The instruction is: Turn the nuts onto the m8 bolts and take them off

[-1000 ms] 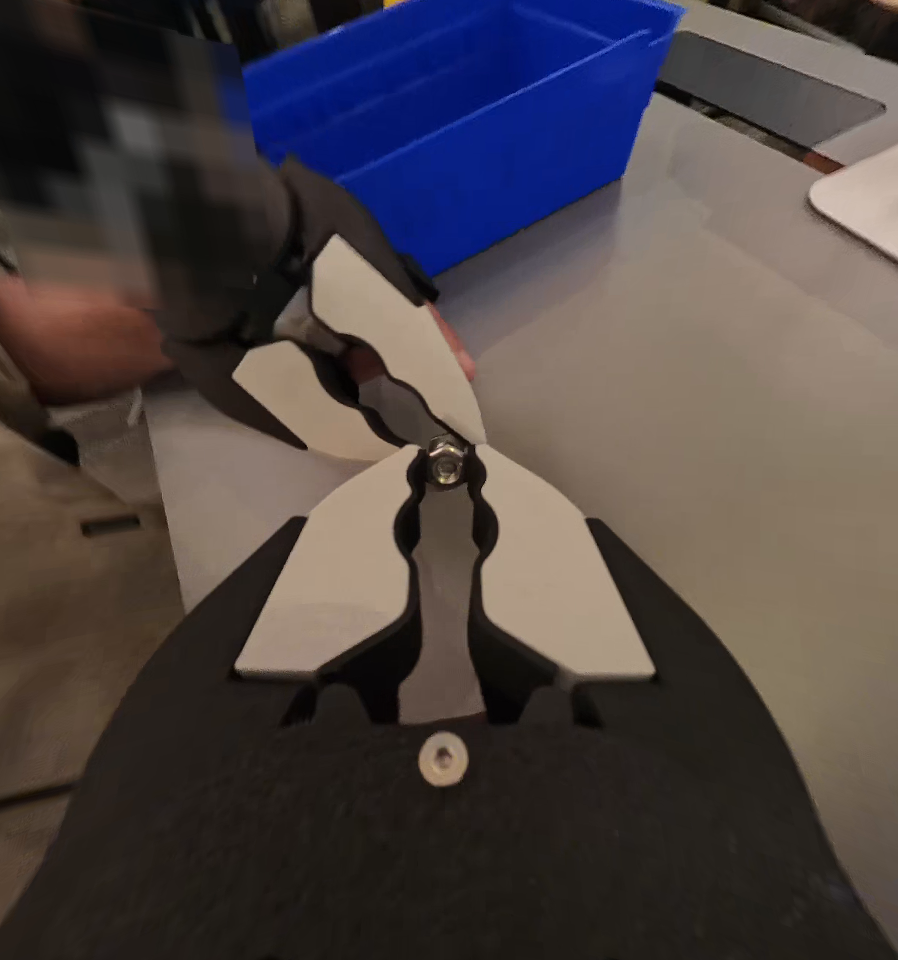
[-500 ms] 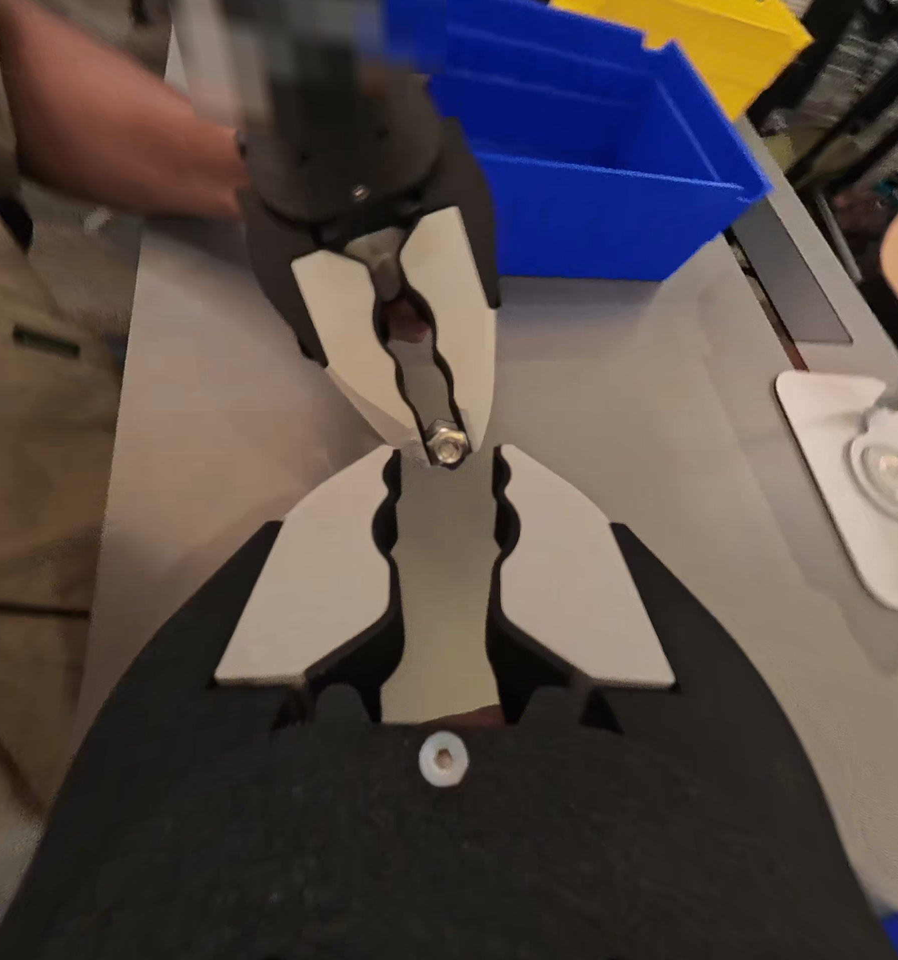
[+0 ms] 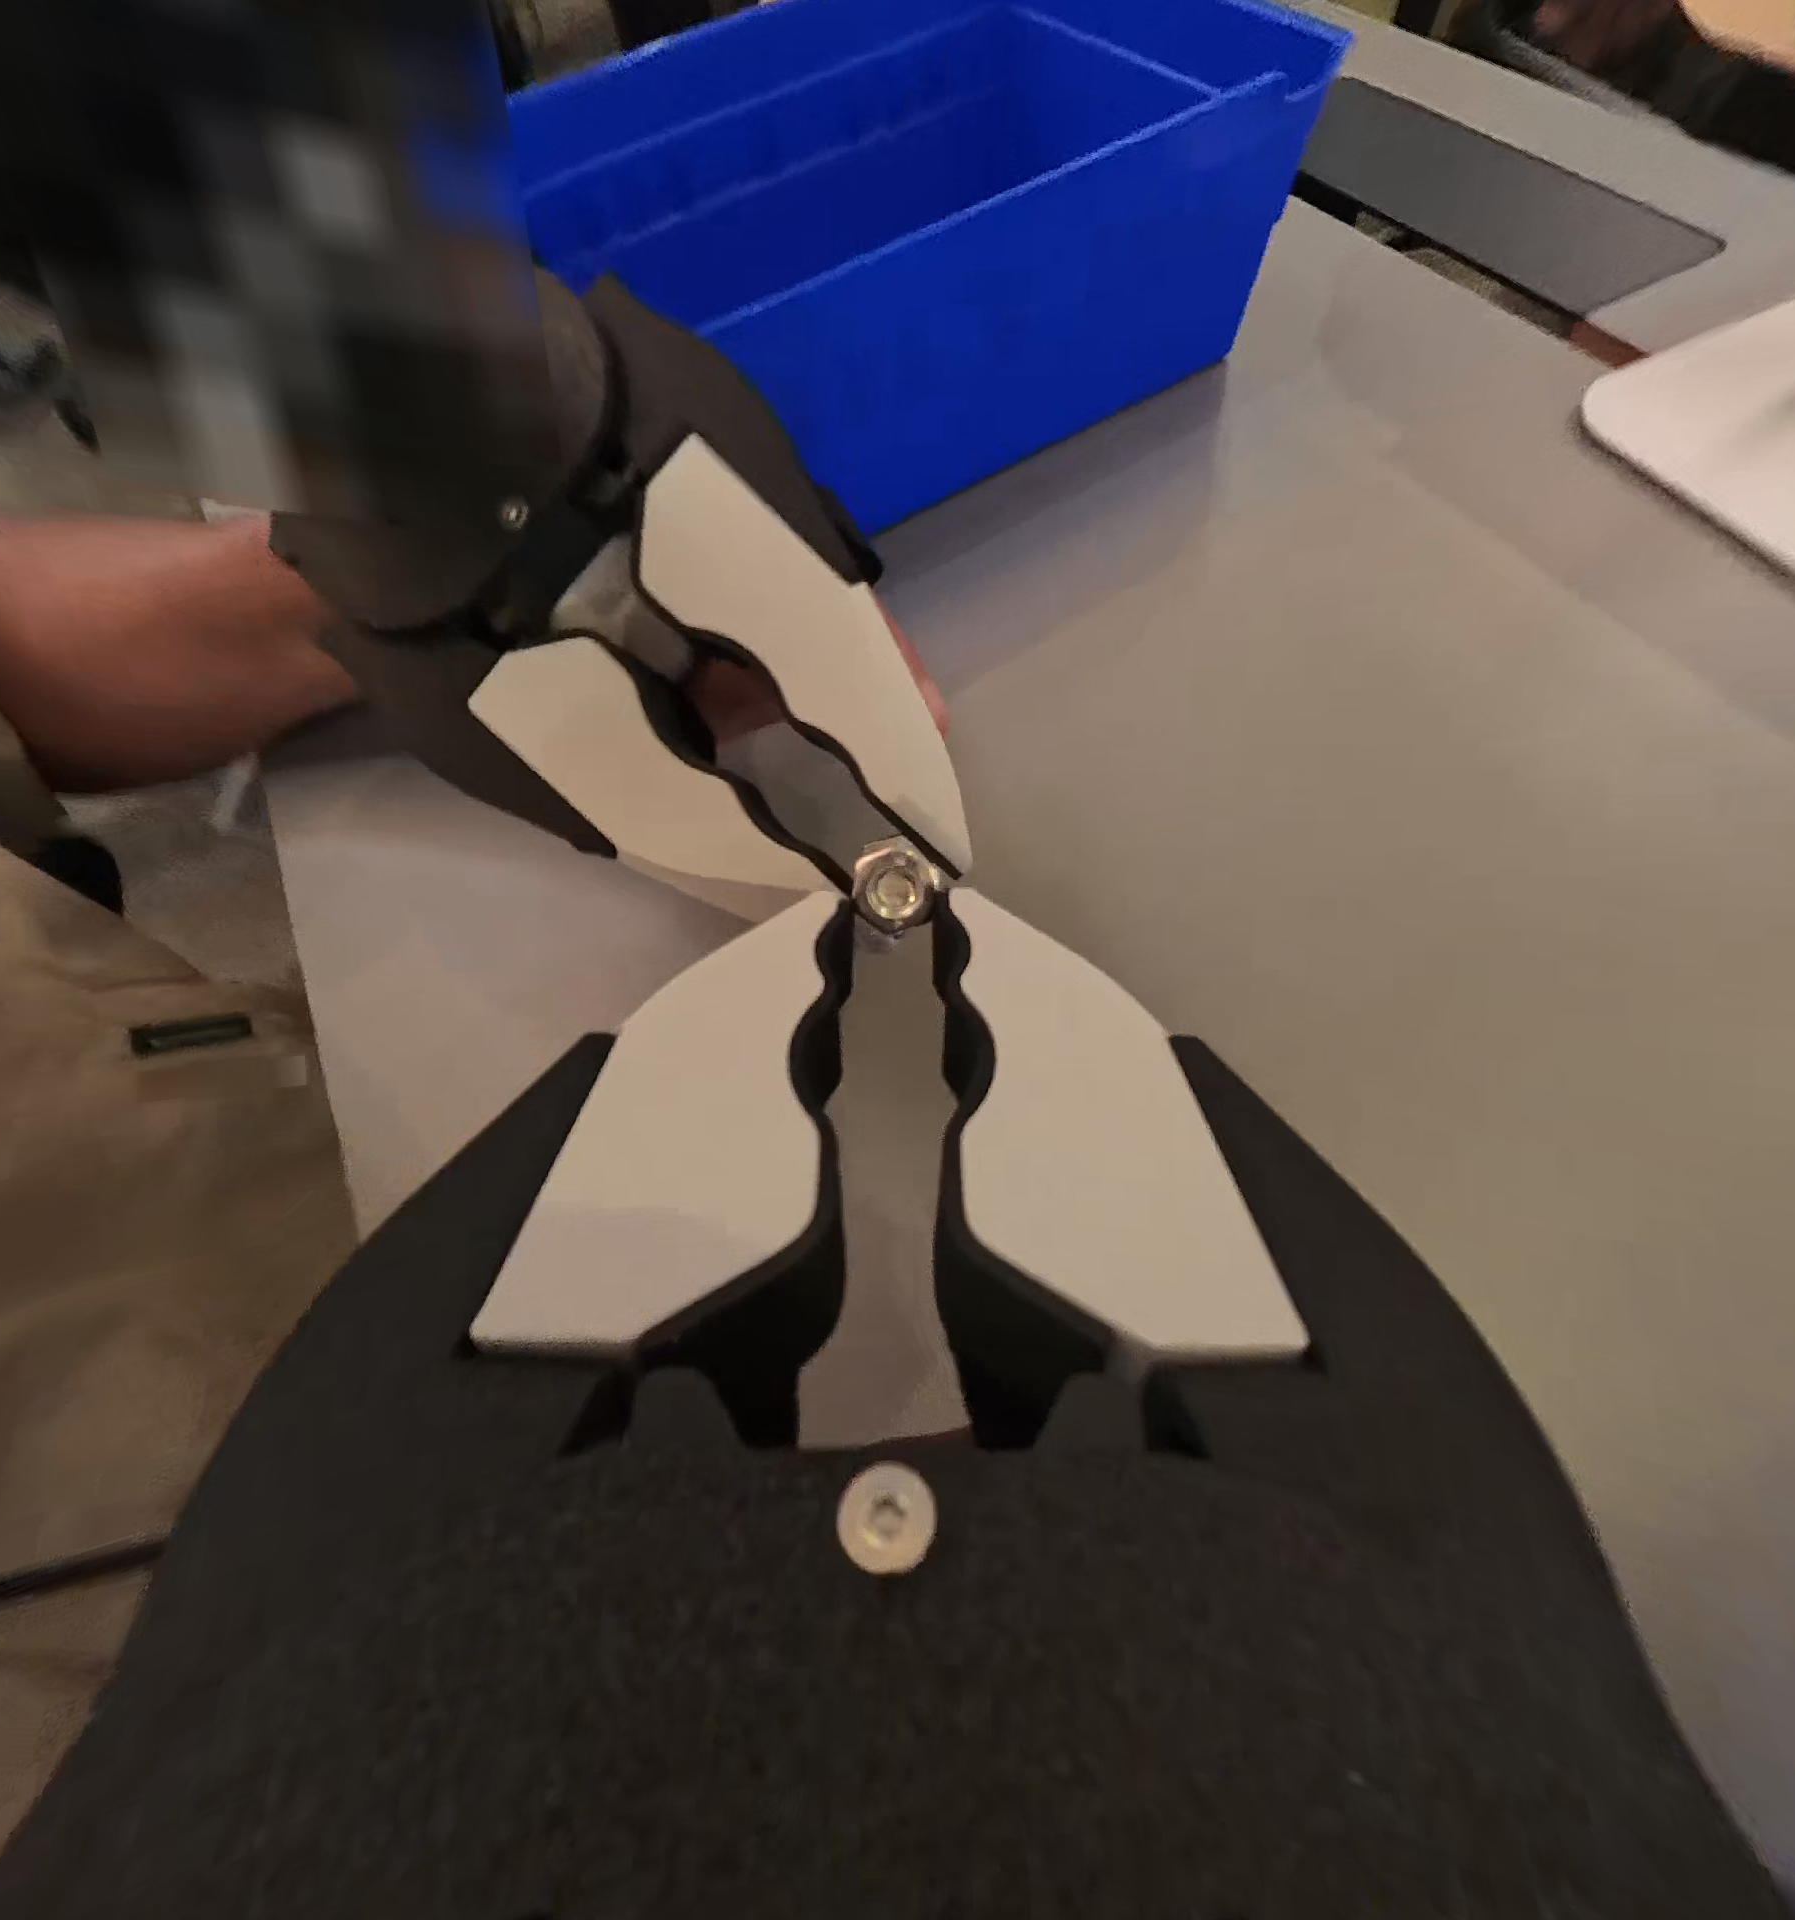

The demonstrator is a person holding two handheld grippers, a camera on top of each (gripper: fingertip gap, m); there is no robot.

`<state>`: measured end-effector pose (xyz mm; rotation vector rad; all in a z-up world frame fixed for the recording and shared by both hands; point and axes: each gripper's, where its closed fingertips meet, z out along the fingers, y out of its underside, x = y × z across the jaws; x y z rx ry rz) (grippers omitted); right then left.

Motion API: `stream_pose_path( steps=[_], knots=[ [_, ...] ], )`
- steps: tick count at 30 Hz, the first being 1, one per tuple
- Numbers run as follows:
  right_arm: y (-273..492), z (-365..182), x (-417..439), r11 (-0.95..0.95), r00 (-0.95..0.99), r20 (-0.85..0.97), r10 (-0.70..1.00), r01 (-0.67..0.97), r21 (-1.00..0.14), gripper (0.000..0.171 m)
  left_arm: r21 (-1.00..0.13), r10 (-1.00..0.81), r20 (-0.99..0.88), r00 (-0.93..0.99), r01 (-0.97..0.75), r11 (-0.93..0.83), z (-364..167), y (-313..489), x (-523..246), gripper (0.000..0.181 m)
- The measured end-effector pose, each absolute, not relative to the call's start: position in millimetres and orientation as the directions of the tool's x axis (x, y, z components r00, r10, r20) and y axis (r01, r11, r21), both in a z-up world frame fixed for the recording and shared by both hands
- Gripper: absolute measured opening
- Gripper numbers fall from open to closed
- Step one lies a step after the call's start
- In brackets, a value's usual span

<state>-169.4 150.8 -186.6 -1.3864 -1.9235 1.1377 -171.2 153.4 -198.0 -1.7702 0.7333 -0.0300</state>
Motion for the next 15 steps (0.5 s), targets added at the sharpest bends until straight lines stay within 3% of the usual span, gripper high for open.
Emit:
stream_pose_path(
  steps=[3, 6, 10, 13, 15],
  knots=[
    [150, -186, -165, 0.424, -0.497, 0.163, 0.852, 0.474, -0.772, 0.014, -0.89, -0.52, -0.304, 0.798, -0.433, -0.144, -197, 150, -167, 0.014],
    [149, -189, -157, 0.697, -0.672, 0.344, 0.656, 0.364, -0.618, 0.014, -0.895, -0.568, -0.268, 0.778, -0.419, -0.151, -200, 146, -158, 0.014],
    [151, -190, -152, 0.869, -0.776, 0.468, 0.423, 0.199, -0.454, 0.014, -0.901, -0.597, -0.24, 0.766, -0.404, -0.156, -202, 145, -150, 0.014],
    [151, -187, -153, 0.807, -0.756, 0.419, 0.503, 0.237, -0.542, 0.017, -0.903, -0.562, -0.261, 0.785, -0.405, -0.146, -199, 149, -154, 0.014],
    [151, -184, -154, 0.702, -0.705, 0.352, 0.616, 0.29, -0.65, 0.034, -0.892, -0.534, -0.289, 0.794, -0.426, -0.151, -201, 152, -160, 0.015]
  ],
)
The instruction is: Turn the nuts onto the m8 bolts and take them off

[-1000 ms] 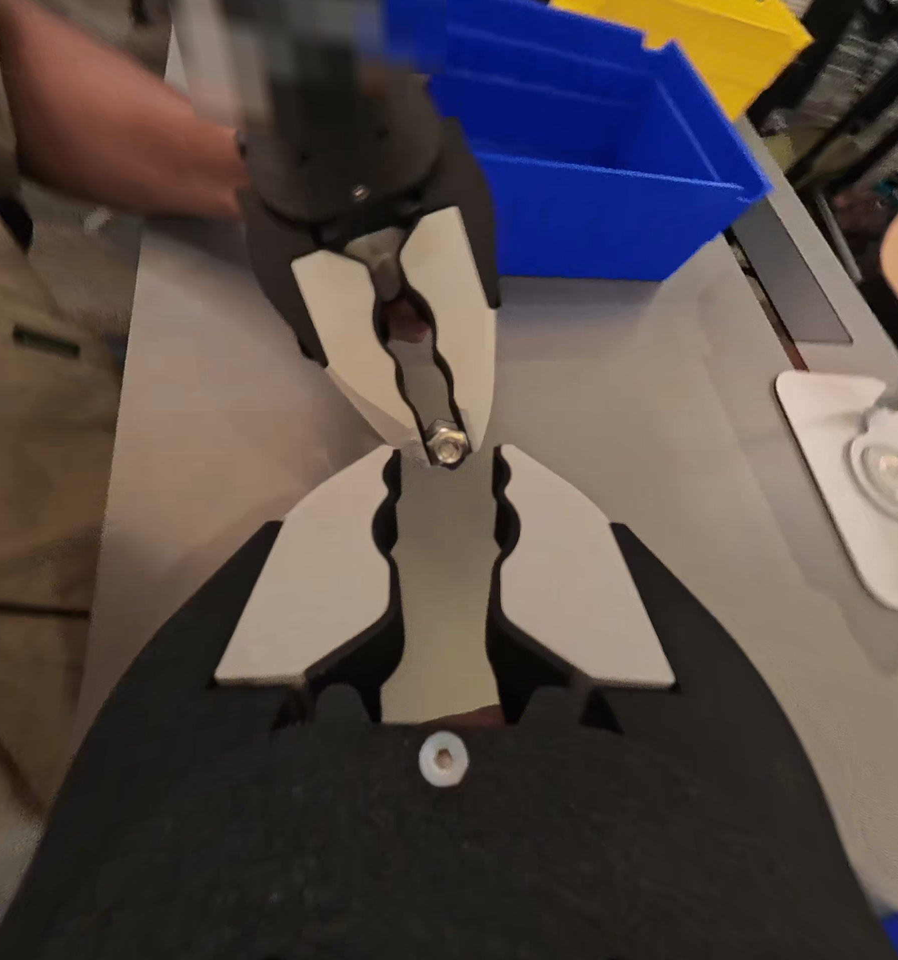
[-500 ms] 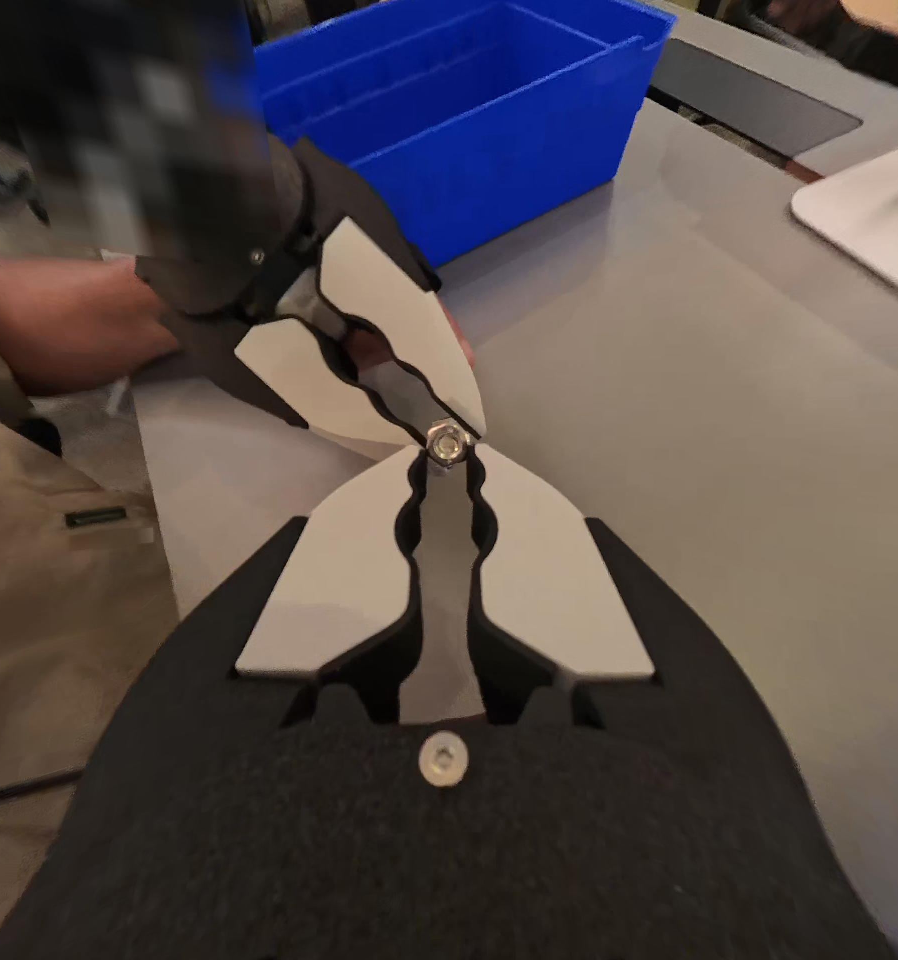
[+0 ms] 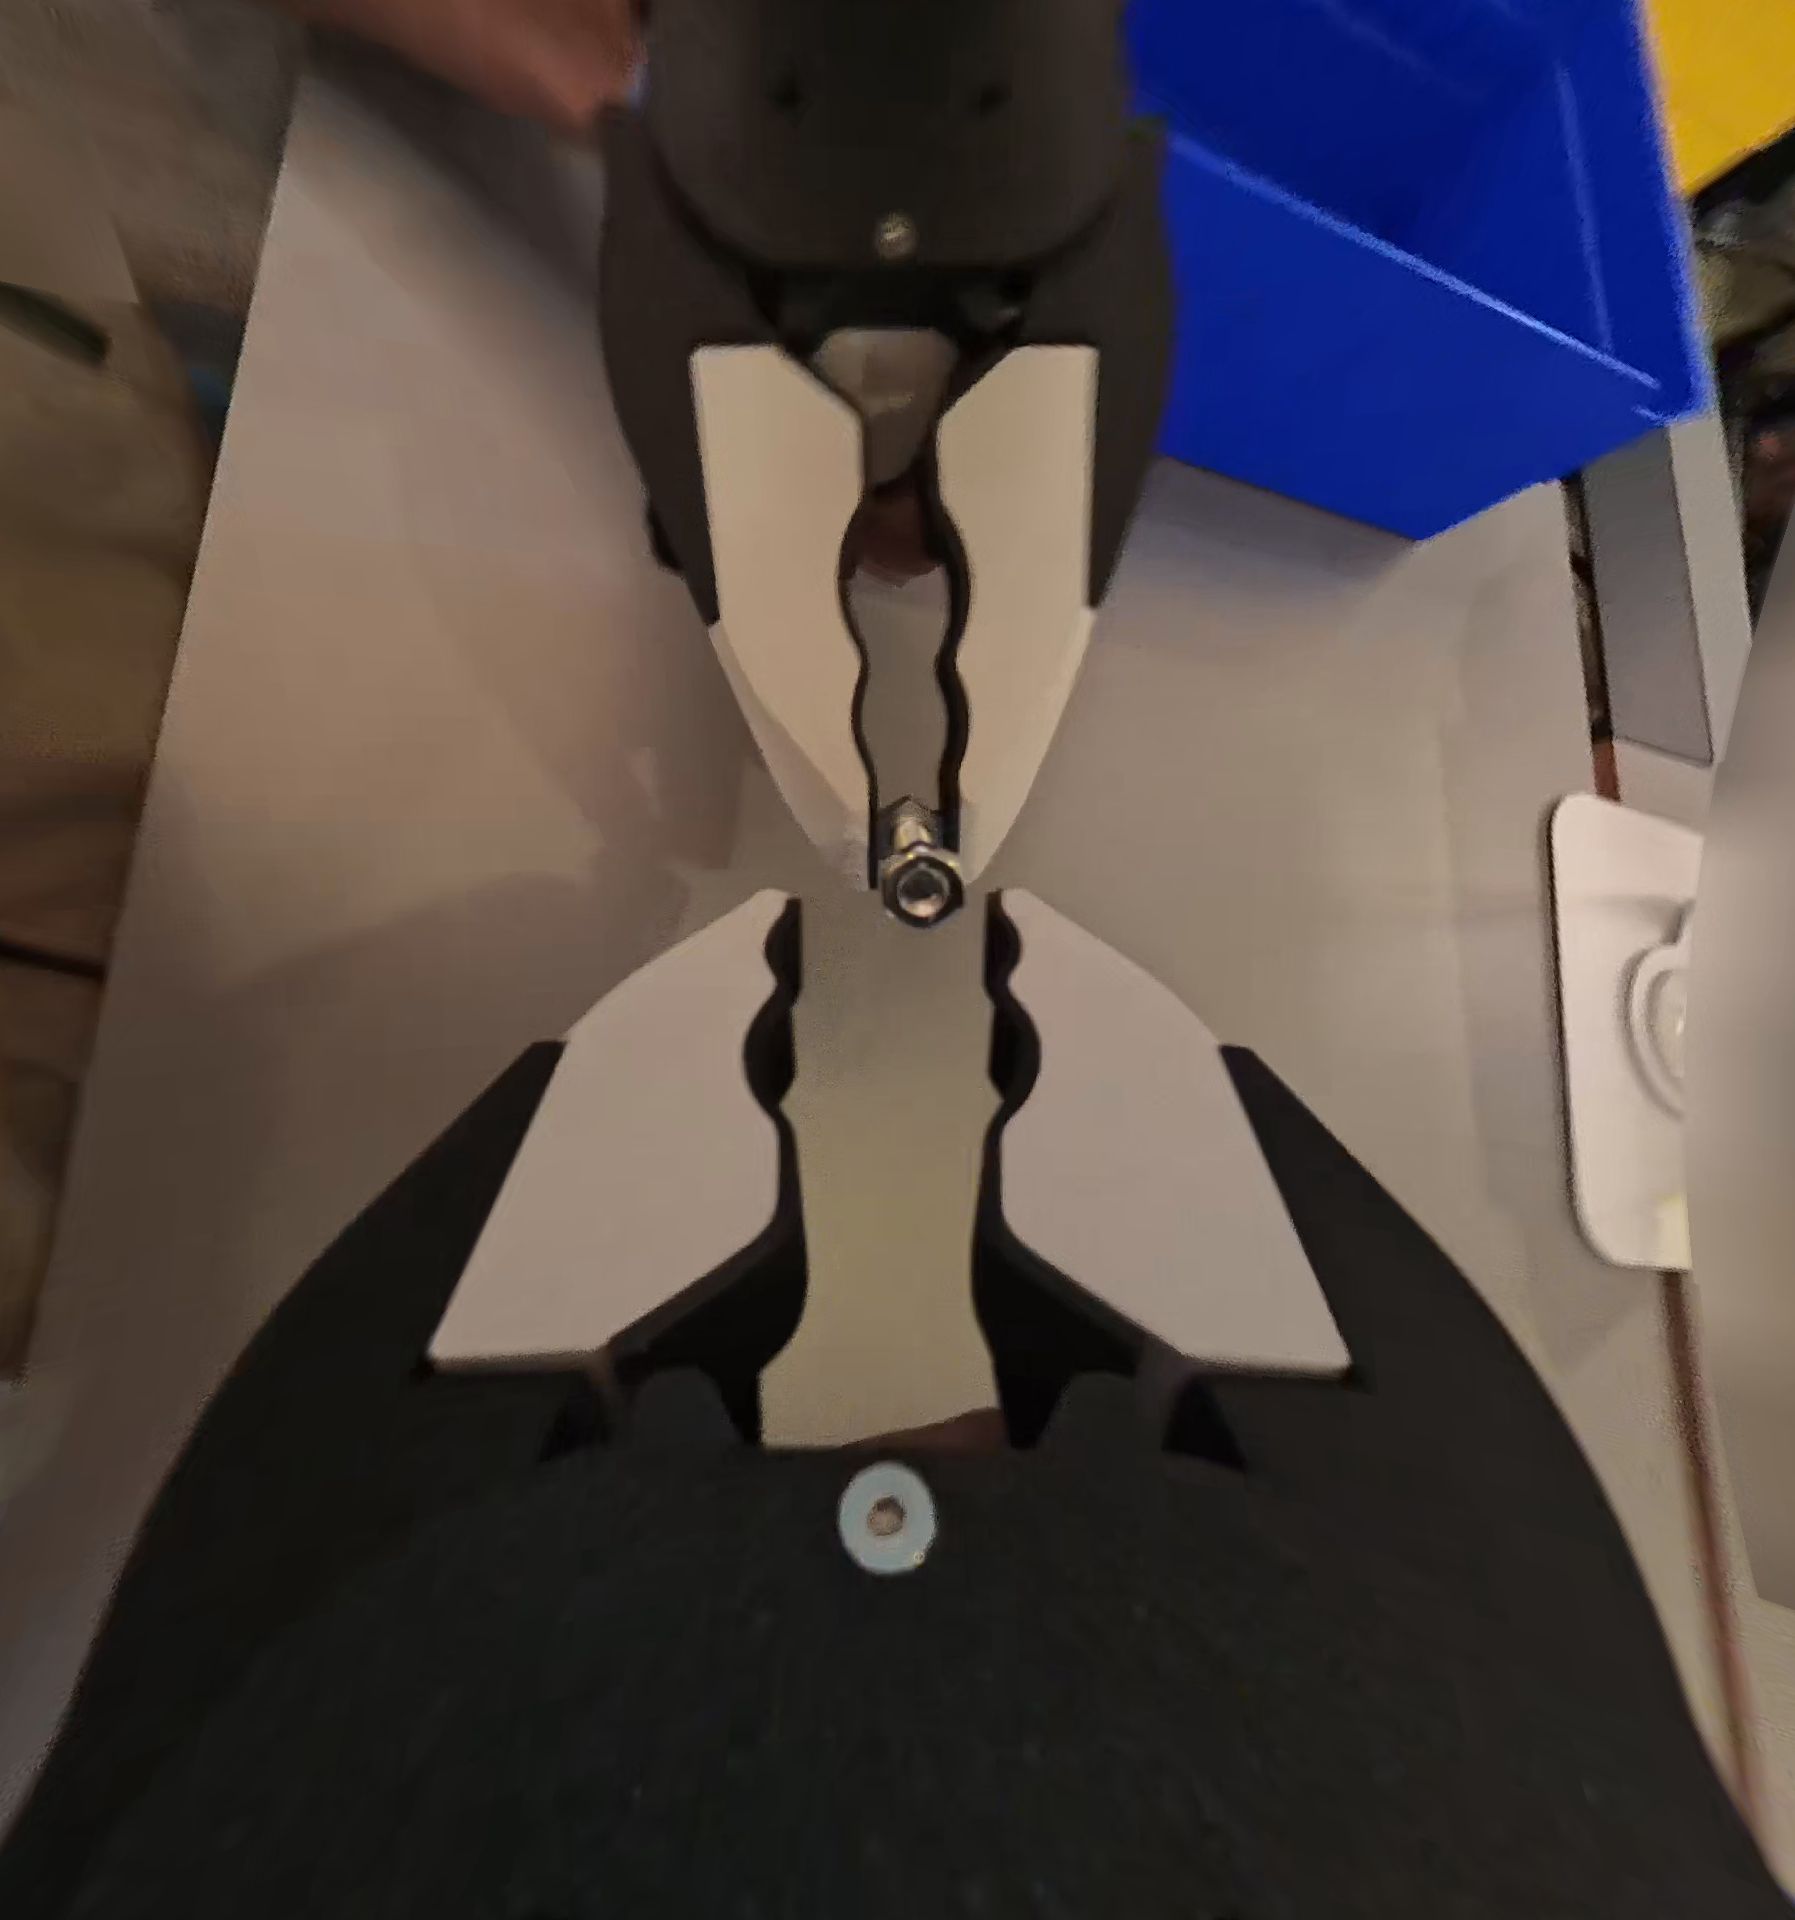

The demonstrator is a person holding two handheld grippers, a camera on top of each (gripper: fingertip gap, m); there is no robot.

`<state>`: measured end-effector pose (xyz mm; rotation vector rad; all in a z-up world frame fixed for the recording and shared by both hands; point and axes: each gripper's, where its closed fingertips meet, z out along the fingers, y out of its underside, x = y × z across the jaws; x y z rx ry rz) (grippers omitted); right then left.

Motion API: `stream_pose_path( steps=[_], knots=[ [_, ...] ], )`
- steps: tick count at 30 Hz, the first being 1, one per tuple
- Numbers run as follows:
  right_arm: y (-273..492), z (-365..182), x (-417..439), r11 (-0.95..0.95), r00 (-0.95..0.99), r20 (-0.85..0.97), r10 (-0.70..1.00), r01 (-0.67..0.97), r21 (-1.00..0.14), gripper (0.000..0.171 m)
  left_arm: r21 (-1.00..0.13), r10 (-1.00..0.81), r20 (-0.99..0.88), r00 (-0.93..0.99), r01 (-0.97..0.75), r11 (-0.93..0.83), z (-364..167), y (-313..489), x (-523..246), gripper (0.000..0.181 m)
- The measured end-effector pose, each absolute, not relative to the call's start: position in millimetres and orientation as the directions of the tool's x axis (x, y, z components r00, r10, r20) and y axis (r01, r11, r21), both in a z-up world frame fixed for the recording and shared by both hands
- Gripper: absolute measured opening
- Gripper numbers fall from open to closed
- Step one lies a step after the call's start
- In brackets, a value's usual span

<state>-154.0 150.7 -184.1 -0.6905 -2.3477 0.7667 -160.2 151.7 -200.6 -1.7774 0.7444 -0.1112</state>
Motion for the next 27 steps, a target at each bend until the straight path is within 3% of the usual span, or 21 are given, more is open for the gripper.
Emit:
stream_pose_path(
  steps=[3, 6, 10, 13, 17, 20, 24, 27],
  knots=[
    [153, -182, -158, 0.438, -0.56, 0.169, 0.811, 0.39, -0.81, 0.046, -0.881, -0.503, -0.321, 0.803, -0.447, -0.153, -202, 154, -166, 0.015],
    [151, -185, -162, 0.138, -0.39, -0.051, 0.919, 0.44, -0.887, 0.043, -0.862, -0.488, -0.352, 0.799, -0.48, -0.164, -207, 156, -168, 0.015],
    [154, -188, -164, -0.051, -0.236, -0.169, 0.957, 0.437, -0.898, 0.019, -0.855, -0.497, -0.358, 0.791, -0.491, -0.166, -211, 156, -166, 0.014],
    [155, -189, -162, 0.074, -0.255, -0.05, 0.966, 0.456, -0.887, 0.015, -0.856, -0.505, -0.351, 0.789, -0.488, -0.168, -210, 155, -164, 0.014],
    [152, -189, -158, 0.405, -0.392, 0.232, 0.89, 0.448, -0.797, 0.014, -0.868, -0.537, -0.312, 0.784, -0.465, -0.174, -210, 151, -160, 0.014],
    [150, -190, -152, 0.696, -0.559, 0.456, 0.693, 0.352, -0.626, 0.015, -0.885, -0.584, -0.253, 0.771, -0.428, -0.182, -208, 146, -153, 0.014],
    [146, -187, -147, 0.94, -0.671, 0.685, 0.284, 0.054, -0.338, 0.014, -0.897, -0.618, -0.216, 0.756, -0.404, -0.181, -209, 145, -146, 0.014],
    [147, -185, -149, 0.943, -0.67, 0.695, 0.26, 0.022, -0.332, 0.015, -0.898, -0.602, -0.231, 0.764, -0.406, -0.17, -206, 147, -148, 0.014]
  ],
)
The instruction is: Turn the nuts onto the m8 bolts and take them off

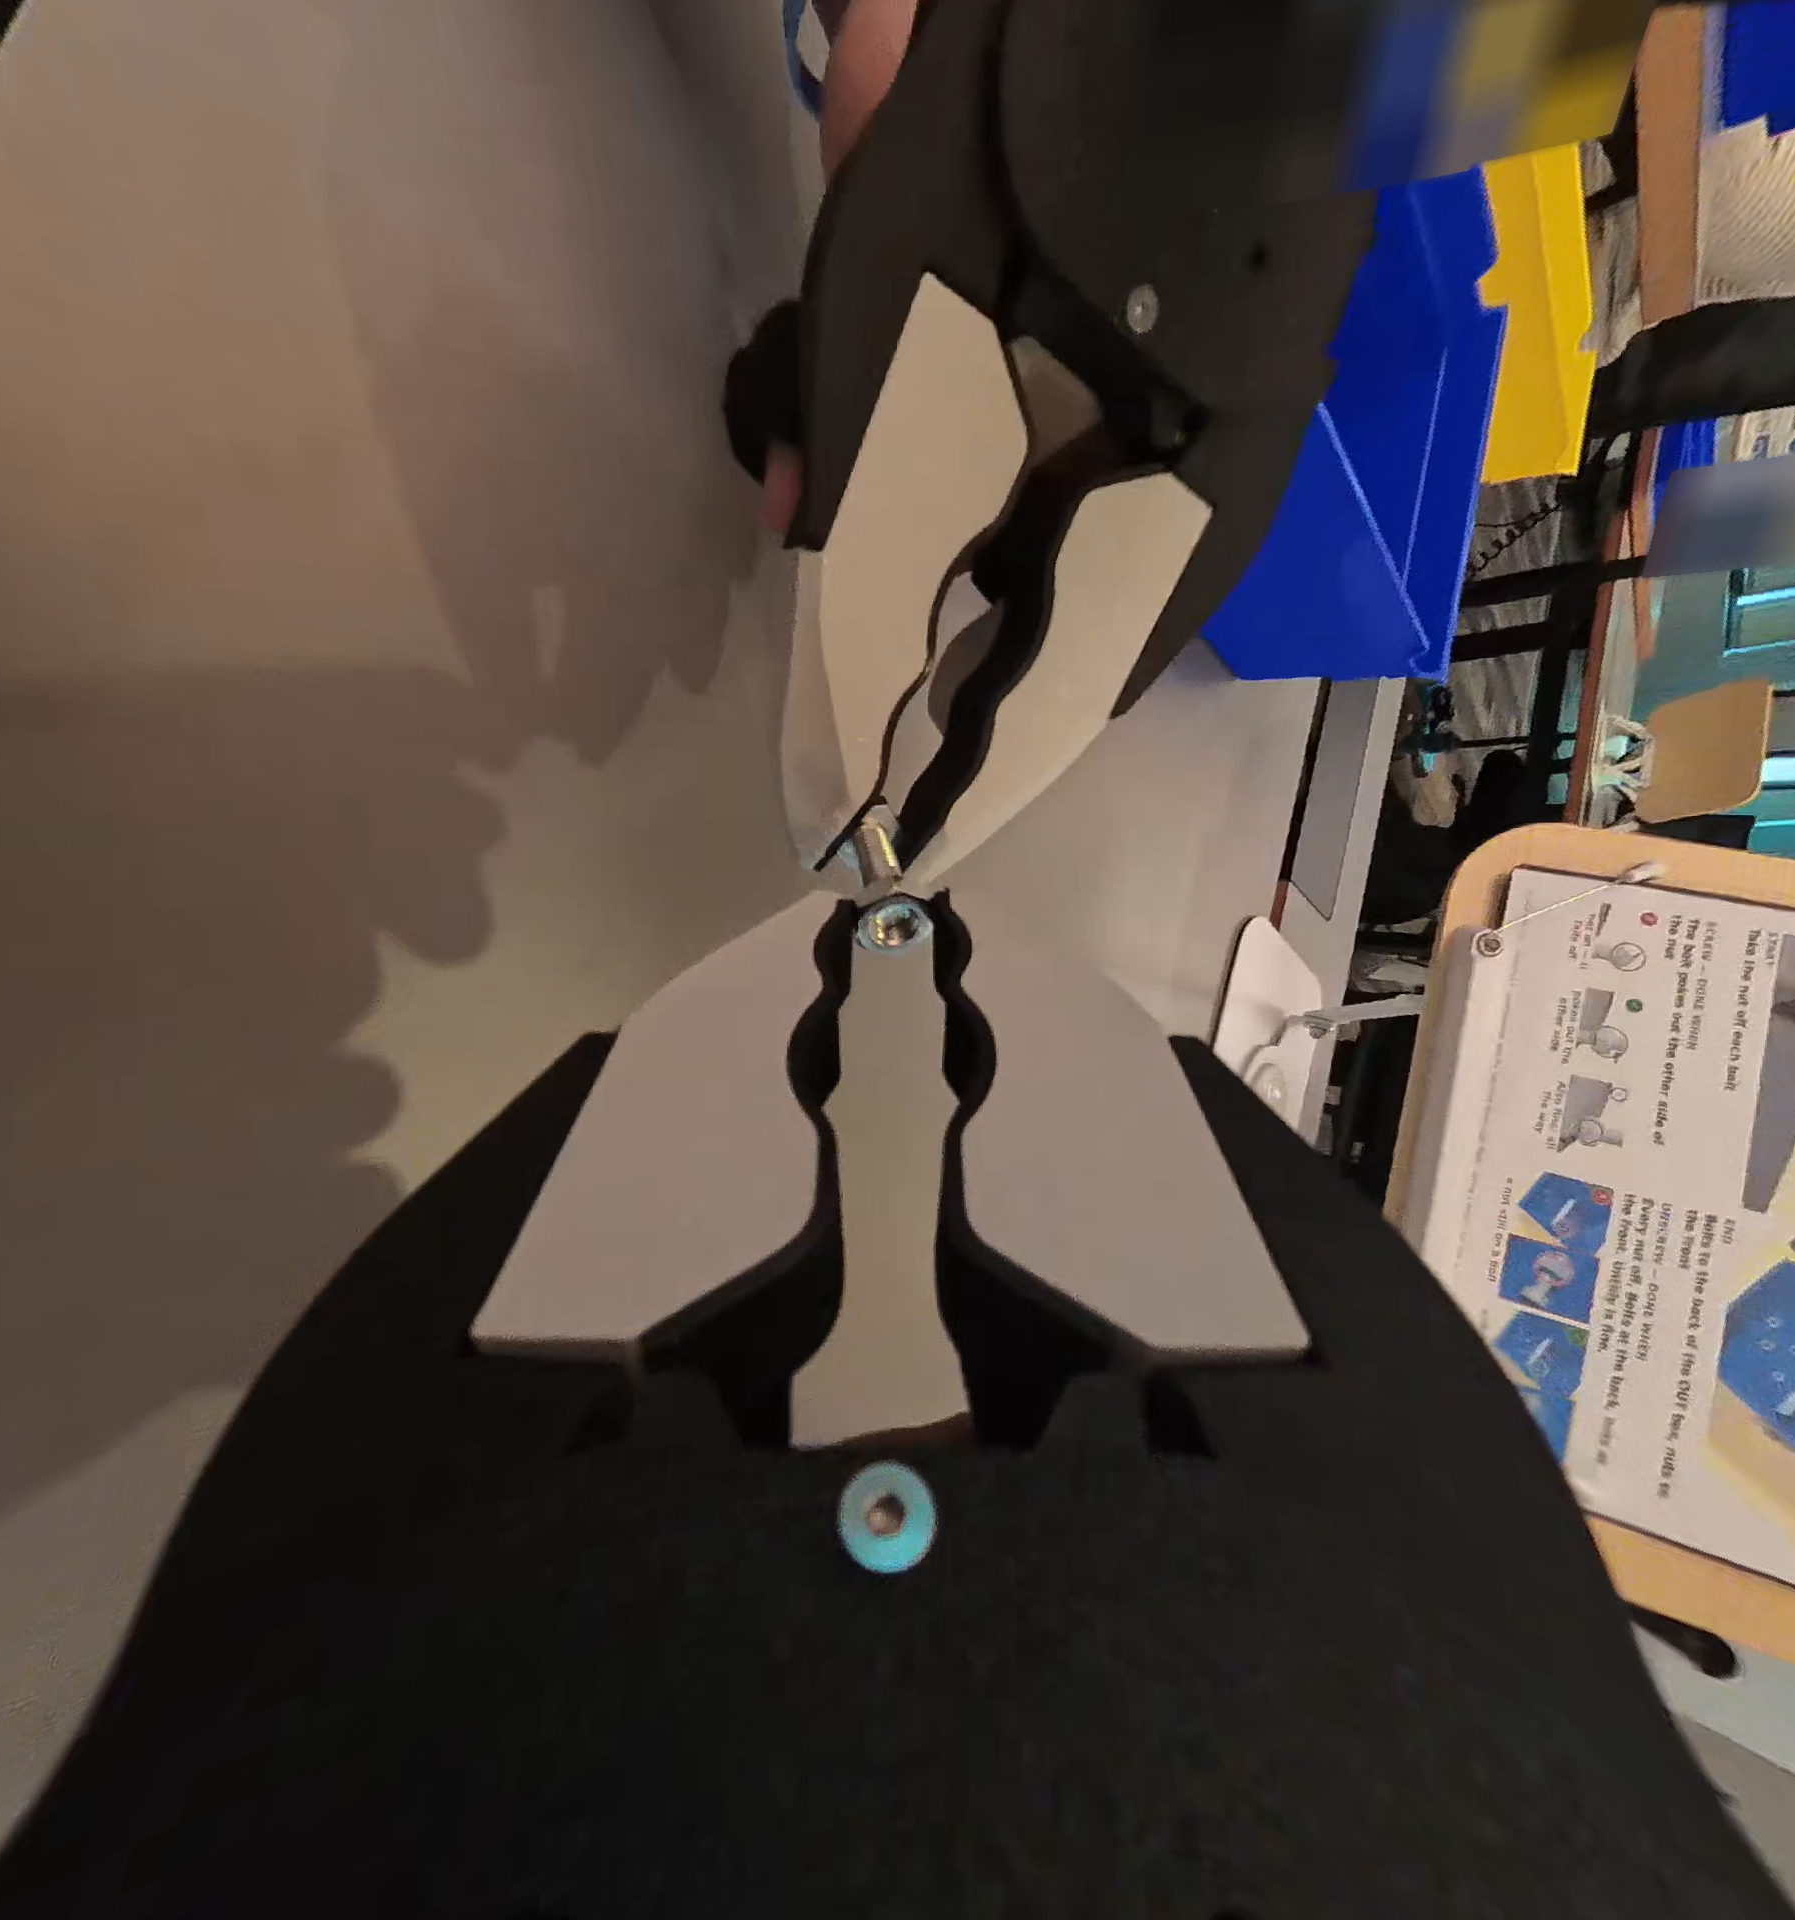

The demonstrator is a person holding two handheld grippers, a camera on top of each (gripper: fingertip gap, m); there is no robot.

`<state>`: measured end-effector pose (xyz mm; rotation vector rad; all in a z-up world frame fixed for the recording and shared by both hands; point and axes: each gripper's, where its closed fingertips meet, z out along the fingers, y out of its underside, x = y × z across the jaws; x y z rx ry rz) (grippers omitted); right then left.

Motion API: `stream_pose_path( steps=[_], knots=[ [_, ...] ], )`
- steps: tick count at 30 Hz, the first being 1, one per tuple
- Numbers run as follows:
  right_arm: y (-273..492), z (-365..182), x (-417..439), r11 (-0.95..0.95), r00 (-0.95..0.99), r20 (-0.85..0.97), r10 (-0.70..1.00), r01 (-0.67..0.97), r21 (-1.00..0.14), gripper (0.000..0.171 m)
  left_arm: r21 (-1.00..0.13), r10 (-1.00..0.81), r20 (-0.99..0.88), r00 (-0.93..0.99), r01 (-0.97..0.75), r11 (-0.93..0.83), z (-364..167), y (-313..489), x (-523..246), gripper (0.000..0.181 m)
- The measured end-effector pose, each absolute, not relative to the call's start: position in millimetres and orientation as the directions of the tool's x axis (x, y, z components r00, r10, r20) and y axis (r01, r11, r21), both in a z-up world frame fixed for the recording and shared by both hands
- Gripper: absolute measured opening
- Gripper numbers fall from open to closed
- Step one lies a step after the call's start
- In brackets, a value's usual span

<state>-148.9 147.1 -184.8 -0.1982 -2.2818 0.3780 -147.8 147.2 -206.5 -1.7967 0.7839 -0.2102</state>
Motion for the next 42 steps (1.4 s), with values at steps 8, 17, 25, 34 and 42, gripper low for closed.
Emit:
stream_pose_path(
  steps=[8, 17, 25, 34, 42],
  knots=[
    [155, -185, -157, 0.401, -0.434, 0.229, 0.872, 0.363, -0.841, 0.038, -0.893, -0.539, -0.28, 0.794, -0.421, -0.157, -202, 152, -161, 0.014],
    [151, -187, -160, -0.195, -0.221, -0.327, 0.919, 0.466, -0.863, 0.019, -0.856, -0.513, -0.357, 0.78, -0.493, -0.154, -209, 154, -161, 0.015],
    [148, -198, -157, 0.158, -0.325, -0.029, 0.945, 0.533, -0.831, 0.015, -0.87, -0.537, -0.329, 0.777, -0.47, -0.147, -204, 151, -159, 0.014],
    [150, -208, -142, 0.889, -0.734, 0.528, 0.428, 0.236, -0.392, 0.015, -0.874, -0.636, -0.249, 0.73, -0.453, -0.178, -215, 141, -139, 0.015],
    [159, -188, -150, 0.563, -0.532, 0.323, 0.782, 0.382, -0.733, 0.038, -0.879, -0.568, -0.283, 0.773, -0.447, -0.169, -209, 148, -153, 0.014]
  ],
)
